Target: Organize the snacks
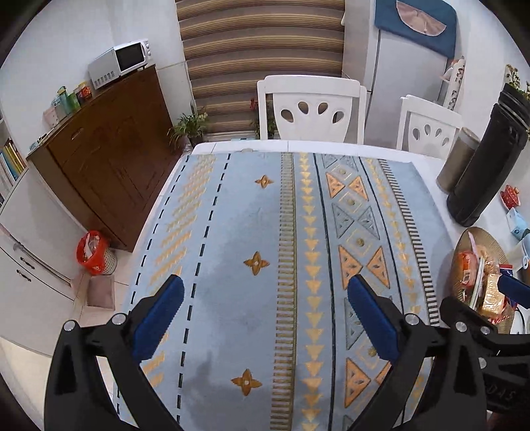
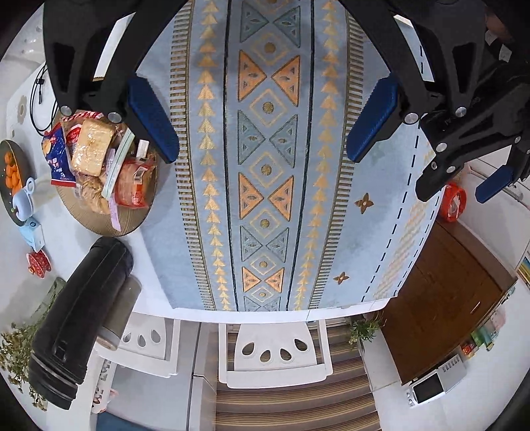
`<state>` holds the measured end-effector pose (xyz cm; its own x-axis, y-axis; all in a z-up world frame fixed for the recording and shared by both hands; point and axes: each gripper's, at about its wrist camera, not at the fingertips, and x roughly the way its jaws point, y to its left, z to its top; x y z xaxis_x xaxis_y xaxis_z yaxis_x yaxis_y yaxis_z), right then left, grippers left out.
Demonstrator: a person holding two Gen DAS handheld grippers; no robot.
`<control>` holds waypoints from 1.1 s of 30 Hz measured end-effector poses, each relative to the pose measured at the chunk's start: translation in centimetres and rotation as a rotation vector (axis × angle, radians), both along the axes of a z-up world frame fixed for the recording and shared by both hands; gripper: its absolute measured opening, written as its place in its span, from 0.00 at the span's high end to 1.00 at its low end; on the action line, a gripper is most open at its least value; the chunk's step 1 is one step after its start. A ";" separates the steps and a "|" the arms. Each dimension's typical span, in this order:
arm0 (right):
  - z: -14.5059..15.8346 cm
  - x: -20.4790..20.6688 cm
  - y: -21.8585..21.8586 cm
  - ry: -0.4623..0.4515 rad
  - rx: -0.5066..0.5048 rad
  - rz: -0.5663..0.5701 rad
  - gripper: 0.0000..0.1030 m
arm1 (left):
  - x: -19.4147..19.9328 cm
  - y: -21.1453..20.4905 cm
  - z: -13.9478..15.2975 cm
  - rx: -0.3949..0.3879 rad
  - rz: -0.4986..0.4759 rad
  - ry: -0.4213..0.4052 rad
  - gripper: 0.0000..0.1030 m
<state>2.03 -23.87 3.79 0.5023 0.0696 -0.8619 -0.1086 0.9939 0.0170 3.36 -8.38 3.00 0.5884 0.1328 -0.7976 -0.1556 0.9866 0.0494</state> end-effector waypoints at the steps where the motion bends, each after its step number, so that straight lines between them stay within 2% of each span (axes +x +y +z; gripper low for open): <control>1: -0.1 0.0 0.0 -0.001 -0.003 -0.003 0.03 | 0.0 0.2 -0.2 0.000 0.001 0.004 0.05; 10: -1.1 0.0 0.6 -0.005 -0.030 -0.023 0.03 | 0.0 1.6 -1.3 0.000 0.023 0.030 0.05; 13: -1.1 -0.1 0.8 -0.010 -0.038 -0.030 0.03 | 0.3 1.7 -1.7 -0.016 0.004 0.074 0.05; 19: -1.2 -0.3 1.0 -0.011 -0.050 -0.027 0.03 | 0.4 2.1 -1.7 -0.018 0.014 0.077 0.05; 24: -1.4 -0.3 1.1 -0.007 -0.051 -0.027 0.03 | 0.5 2.4 -1.6 -0.068 0.006 0.091 0.05; 33: -1.3 -0.4 1.3 -0.005 -0.046 -0.026 0.03 | 0.4 2.3 -1.1 -0.036 0.008 0.074 0.05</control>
